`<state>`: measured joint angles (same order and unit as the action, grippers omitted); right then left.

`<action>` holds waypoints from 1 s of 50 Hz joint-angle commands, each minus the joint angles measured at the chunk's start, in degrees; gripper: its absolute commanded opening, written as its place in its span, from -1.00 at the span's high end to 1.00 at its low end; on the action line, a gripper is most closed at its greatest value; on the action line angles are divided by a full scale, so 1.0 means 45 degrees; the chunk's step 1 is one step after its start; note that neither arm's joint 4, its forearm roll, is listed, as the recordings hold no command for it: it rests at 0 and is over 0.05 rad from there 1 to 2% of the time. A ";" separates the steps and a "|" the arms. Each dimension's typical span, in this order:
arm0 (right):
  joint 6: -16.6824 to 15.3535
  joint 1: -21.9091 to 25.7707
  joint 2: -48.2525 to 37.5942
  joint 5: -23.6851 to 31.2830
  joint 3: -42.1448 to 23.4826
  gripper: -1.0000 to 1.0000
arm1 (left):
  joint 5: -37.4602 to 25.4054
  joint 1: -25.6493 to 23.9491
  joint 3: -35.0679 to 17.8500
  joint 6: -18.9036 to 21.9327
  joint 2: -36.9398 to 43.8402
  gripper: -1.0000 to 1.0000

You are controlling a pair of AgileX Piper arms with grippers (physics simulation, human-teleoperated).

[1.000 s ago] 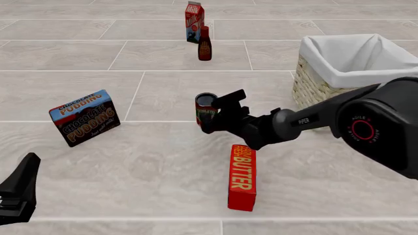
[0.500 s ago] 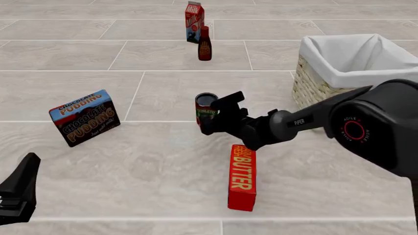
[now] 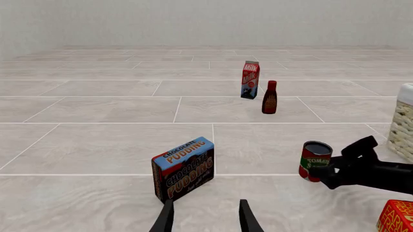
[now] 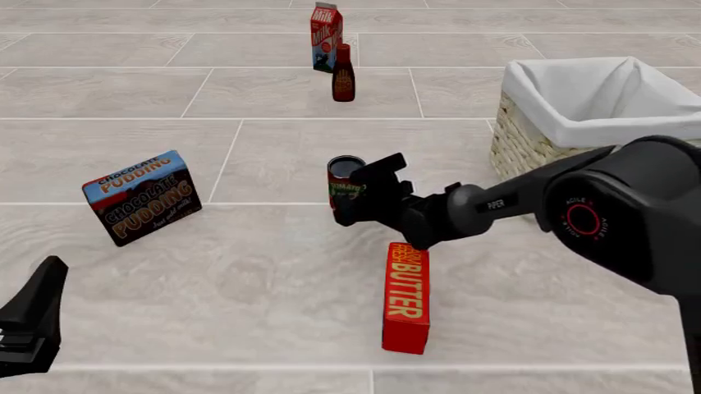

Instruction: Pick the tomato sauce and place it in the basket.

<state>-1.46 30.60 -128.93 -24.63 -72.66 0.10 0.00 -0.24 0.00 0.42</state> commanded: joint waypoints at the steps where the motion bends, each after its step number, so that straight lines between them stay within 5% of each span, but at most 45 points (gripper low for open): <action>1: -0.0034 0.0009 -0.0184 0.0094 -0.0253 -1.00 | 0.0000 0.0000 0.0000 0.0000 0.0000 -1.00; 40: -0.0548 0.0089 -0.0282 -0.0003 -0.0395 -1.00 | 0.0000 0.0000 0.0000 0.0000 0.0000 -1.00; 41: -0.0463 0.0100 -0.0289 0.0002 -0.0395 1.00 | 0.0000 0.0000 0.0000 0.0000 0.0000 -1.00; 50: -0.0554 0.0101 0.0135 -0.0249 0.0070 1.00 | 0.0000 0.0000 0.0000 0.0000 0.0000 -1.00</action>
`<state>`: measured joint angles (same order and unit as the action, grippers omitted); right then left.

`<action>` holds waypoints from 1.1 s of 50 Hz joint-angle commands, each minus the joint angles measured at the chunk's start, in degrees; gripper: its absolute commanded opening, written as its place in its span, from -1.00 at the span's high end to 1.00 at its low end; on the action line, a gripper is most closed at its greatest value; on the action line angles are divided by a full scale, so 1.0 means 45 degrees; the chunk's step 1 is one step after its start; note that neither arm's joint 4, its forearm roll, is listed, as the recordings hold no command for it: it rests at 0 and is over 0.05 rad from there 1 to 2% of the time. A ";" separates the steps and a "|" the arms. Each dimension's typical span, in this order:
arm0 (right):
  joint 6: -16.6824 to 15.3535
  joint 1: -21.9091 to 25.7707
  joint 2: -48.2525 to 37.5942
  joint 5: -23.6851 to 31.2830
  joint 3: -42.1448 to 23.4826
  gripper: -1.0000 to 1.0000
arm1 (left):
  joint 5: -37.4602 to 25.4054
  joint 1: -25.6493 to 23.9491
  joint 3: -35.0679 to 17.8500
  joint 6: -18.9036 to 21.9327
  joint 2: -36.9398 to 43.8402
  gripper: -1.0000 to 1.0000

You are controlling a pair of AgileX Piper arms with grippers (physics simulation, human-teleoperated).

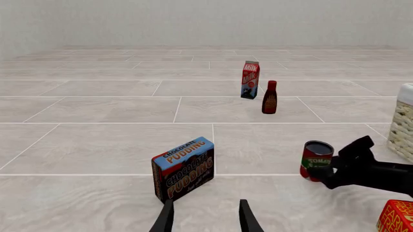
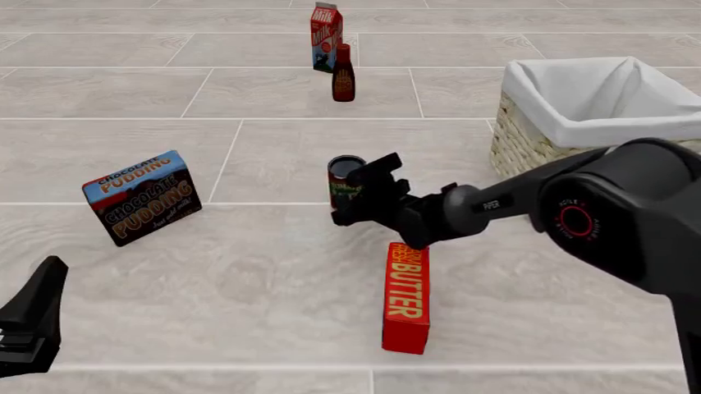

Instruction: Pick the tomato sauce and place it in the basket.

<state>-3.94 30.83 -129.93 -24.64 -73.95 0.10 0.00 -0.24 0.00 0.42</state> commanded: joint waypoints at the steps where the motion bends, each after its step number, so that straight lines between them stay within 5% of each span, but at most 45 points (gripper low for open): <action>1: -0.0007 0.0044 0.0400 -0.0275 0.0414 1.00 | 0.0000 0.0000 0.0000 0.0000 0.0000 -1.00; 33: -0.0536 0.0112 0.6207 0.0251 0.4021 1.00 | 0.0000 0.0000 0.0000 0.0000 0.0000 -1.00; 55: -0.1521 -0.0728 0.9661 0.2855 0.3600 1.00 | 0.0000 0.0000 0.0000 0.0000 0.0000 -1.00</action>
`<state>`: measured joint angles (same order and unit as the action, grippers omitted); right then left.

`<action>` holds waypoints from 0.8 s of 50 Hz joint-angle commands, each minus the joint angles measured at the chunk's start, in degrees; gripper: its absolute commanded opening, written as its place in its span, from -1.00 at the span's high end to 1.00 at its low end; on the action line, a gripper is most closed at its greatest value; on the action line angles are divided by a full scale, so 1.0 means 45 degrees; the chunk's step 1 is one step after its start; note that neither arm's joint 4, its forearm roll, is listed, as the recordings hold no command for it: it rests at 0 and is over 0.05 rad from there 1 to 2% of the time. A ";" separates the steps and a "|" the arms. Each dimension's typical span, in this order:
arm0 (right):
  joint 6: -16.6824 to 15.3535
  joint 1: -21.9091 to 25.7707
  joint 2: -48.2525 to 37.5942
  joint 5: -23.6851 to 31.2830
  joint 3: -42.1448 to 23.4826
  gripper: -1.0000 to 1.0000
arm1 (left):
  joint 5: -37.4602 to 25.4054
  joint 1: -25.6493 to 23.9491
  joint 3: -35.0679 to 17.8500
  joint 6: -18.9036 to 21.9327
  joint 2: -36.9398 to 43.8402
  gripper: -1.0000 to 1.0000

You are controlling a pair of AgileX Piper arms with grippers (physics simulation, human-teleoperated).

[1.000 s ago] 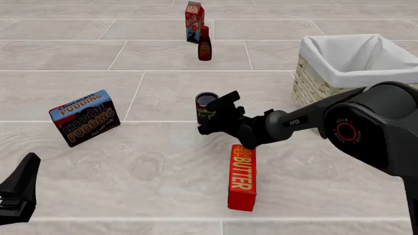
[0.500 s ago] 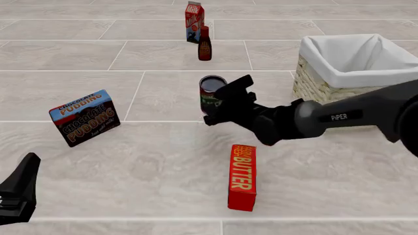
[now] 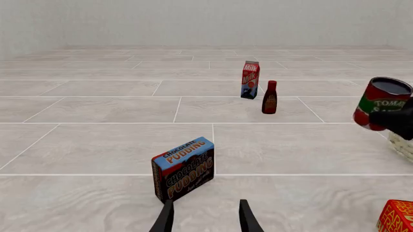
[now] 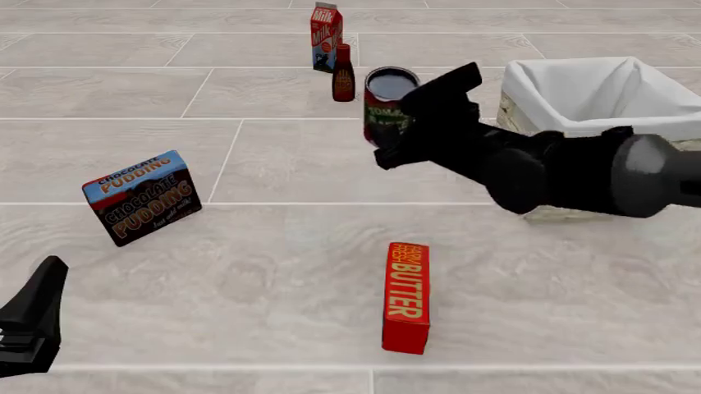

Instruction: Pick the tomato sauce and place it in the basket.

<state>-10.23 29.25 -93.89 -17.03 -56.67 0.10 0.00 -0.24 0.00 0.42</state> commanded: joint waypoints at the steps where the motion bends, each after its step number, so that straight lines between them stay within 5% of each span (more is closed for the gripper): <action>1: -0.0126 -0.0404 0.1751 0.1275 -0.0299 1.00 | 0.0000 0.0000 0.0000 0.0000 0.0000 -1.00; 22: -0.1017 -0.1962 0.3471 0.3948 -0.2319 1.00 | 0.0000 0.0000 0.0000 0.0000 0.0000 -1.00; 40: -0.1245 -0.3802 0.3560 0.4672 -0.3263 1.00 | 0.0000 0.0000 0.0000 0.0000 0.0000 -1.00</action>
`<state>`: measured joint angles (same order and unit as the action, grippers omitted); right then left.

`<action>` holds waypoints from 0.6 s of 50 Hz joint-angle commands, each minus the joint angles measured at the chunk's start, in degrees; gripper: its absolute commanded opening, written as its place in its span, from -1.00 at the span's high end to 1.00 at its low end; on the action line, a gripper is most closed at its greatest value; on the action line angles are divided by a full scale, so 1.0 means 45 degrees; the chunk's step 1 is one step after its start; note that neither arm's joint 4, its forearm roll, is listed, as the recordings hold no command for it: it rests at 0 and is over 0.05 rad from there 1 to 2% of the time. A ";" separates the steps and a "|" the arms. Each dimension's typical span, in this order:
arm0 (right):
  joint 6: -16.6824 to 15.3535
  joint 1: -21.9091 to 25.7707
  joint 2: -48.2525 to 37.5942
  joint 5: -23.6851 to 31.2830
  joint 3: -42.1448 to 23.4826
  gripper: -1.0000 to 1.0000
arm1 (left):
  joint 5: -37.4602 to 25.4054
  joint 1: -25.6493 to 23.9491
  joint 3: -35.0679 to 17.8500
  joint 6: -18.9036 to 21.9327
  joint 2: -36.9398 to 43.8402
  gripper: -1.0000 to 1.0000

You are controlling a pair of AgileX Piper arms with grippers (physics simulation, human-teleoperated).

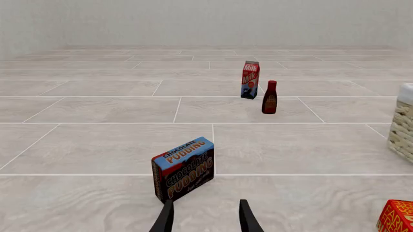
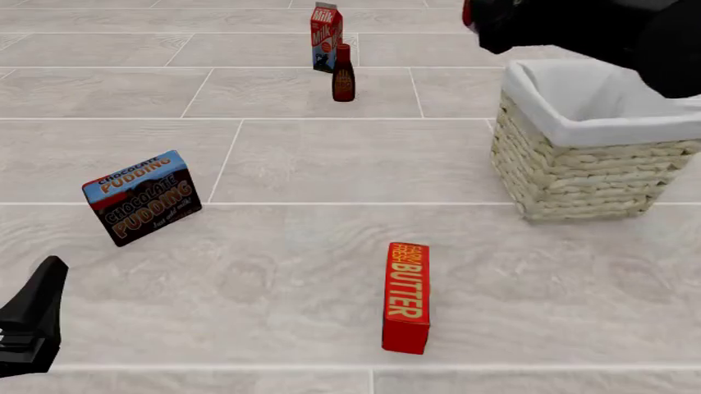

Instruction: Pick the tomato sauce and place it in the basket.

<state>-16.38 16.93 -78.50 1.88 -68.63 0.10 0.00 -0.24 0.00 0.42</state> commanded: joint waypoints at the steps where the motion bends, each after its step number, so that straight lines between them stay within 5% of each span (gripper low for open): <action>1: 0.0122 -0.1093 0.0139 0.0481 -0.0620 1.00 | 0.0000 0.0000 0.0000 0.0000 0.0000 -1.00; 30: -0.0017 -0.3497 -0.0162 0.0343 -0.0666 1.00 | 0.0000 0.0000 0.0000 0.0000 0.0000 -1.00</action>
<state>-17.54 4.47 -78.94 3.64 -71.32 0.10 0.00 -0.24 0.00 0.42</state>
